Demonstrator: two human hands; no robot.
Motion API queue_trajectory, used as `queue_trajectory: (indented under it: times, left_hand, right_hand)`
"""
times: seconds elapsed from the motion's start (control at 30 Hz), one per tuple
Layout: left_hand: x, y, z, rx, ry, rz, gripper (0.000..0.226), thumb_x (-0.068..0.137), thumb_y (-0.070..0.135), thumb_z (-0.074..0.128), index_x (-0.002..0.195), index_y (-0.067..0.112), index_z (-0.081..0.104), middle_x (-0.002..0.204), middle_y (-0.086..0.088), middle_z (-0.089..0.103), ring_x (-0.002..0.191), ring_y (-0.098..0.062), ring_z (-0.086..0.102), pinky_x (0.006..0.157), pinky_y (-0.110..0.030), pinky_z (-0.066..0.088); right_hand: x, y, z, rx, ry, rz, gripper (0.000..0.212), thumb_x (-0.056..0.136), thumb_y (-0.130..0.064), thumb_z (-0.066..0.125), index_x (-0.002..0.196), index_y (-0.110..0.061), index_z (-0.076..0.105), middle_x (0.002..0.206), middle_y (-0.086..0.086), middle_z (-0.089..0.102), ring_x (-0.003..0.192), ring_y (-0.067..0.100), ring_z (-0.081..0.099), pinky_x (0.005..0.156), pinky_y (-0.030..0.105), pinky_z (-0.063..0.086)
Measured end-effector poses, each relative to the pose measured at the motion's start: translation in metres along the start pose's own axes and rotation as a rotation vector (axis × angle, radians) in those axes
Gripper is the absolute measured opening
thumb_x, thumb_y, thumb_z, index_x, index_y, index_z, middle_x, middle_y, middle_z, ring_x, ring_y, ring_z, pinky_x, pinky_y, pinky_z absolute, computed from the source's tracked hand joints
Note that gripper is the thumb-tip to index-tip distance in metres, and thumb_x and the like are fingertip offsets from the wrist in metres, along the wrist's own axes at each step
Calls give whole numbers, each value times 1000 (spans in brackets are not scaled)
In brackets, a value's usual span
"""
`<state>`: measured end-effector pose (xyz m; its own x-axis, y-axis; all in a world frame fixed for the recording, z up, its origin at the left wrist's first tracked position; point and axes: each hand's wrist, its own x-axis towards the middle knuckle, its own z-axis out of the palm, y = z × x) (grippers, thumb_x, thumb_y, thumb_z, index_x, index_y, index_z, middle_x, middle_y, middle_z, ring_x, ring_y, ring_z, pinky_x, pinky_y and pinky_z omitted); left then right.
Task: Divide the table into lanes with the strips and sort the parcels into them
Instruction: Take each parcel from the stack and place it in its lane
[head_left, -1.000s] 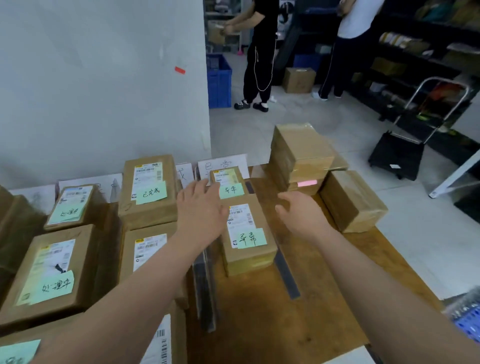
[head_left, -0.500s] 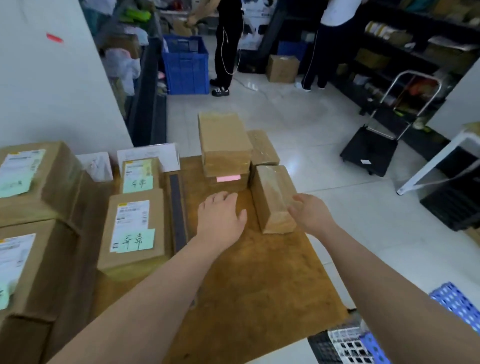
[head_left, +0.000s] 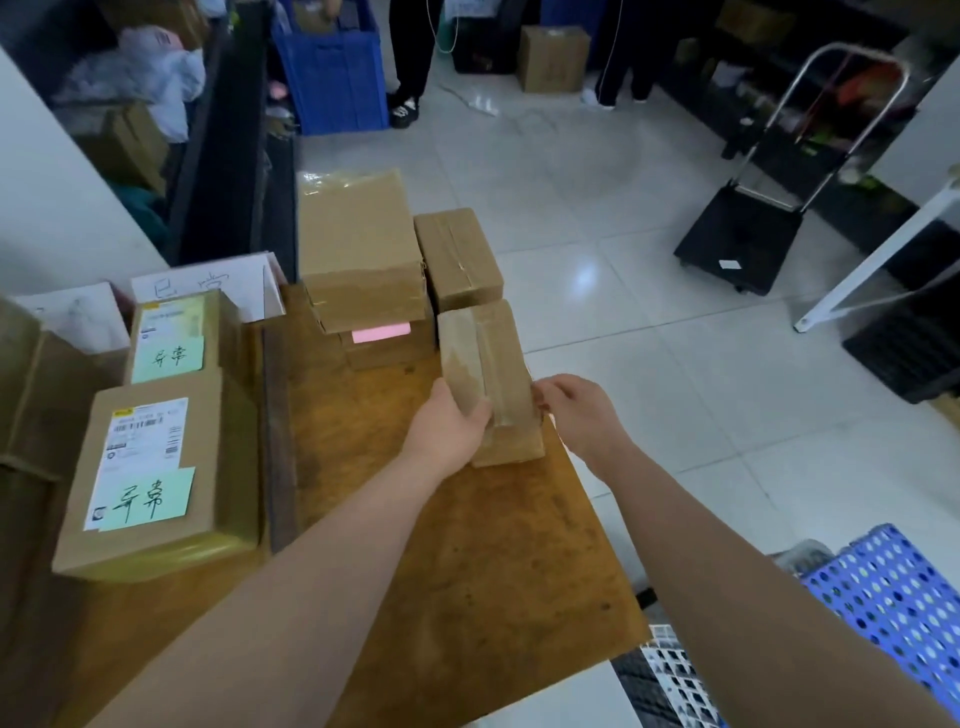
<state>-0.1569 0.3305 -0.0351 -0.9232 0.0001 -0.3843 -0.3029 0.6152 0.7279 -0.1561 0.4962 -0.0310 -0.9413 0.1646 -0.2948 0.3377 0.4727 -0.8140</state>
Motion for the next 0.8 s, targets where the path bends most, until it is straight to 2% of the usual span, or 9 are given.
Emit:
queue_trajectory:
  times: [0.1, 0.17, 0.23, 0.33, 0.4, 0.5, 0.57, 0.67, 0.8]
  left_hand:
    - [-17, -15, 3, -93, -34, -85, 80, 96, 55, 47, 157, 15, 14, 155, -3, 38, 134, -26, 47, 108, -37, 42]
    - [-29, -24, 5, -146, -51, -129, 88, 93, 62, 46, 158, 19, 7, 156, -2, 36, 134, -26, 47, 109, -43, 43]
    - [-39, -33, 6, -184, -63, -174, 98, 88, 71, 44, 158, 18, 2, 158, -3, 33, 135, -27, 44, 109, -44, 43]
    - [-55, -44, 4, -252, -82, -233, 122, 63, 92, 39, 157, 19, 14, 155, -3, 37, 135, -28, 45, 109, -47, 41]
    - [-64, -52, 5, -271, -94, -240, 128, 52, 96, 38, 155, 22, 24, 151, -2, 43, 133, -27, 46, 110, -48, 40]
    - [-77, -59, 7, -312, -118, -240, 122, 54, 94, 40, 154, 27, 27, 147, 2, 48, 130, -24, 50, 109, -48, 41]
    - [-84, -62, 6, -349, -129, -260, 105, 69, 88, 40, 154, 29, 26, 147, 3, 48, 129, -23, 50, 110, -48, 40]
    - [-92, -67, 7, -398, -116, -296, 70, 95, 66, 36, 154, 29, 27, 149, 3, 44, 132, -24, 46, 111, -47, 38]
    - [-101, -75, 8, -419, -104, -311, 62, 100, 58, 33, 155, 30, 25, 152, 1, 40, 135, -25, 42, 110, -46, 39]
  right_hand:
    - [-14, 6, -3, 58, -45, -23, 21, 93, -9, 53, 97, -16, 73, 100, -4, 70, 97, 13, 63, 86, 24, 49]
    - [-25, 8, 0, 70, -87, -64, 18, 91, -9, 61, 100, -21, 71, 101, -6, 68, 96, 10, 62, 79, 14, 47]
    - [-34, 7, 5, 55, -120, -69, 22, 89, -16, 67, 110, -21, 69, 108, -7, 66, 98, 7, 60, 78, 13, 50]
    - [-48, 5, 15, -7, -178, 17, 63, 80, -35, 76, 136, -20, 51, 124, -7, 55, 108, 9, 52, 81, 17, 47]
    - [-57, 8, 21, 11, -228, 80, 87, 74, -41, 80, 146, -21, 34, 133, -5, 46, 120, 15, 48, 92, 28, 47]
    - [-69, 13, 26, 33, -222, 137, 94, 72, -42, 82, 146, -20, 29, 137, -3, 46, 123, 18, 48, 90, 29, 45]
    - [-75, 16, 28, 24, -200, 155, 79, 80, -38, 76, 143, -18, 34, 135, -1, 50, 116, 18, 52, 90, 30, 47]
    - [-84, 18, 27, -50, -210, 148, 52, 95, -32, 58, 142, -15, 41, 135, 2, 53, 107, 14, 51, 88, 28, 45]
    - [-95, 17, 23, -56, -213, 106, 44, 102, -27, 45, 143, -14, 41, 139, 2, 51, 111, 14, 49, 90, 27, 41]
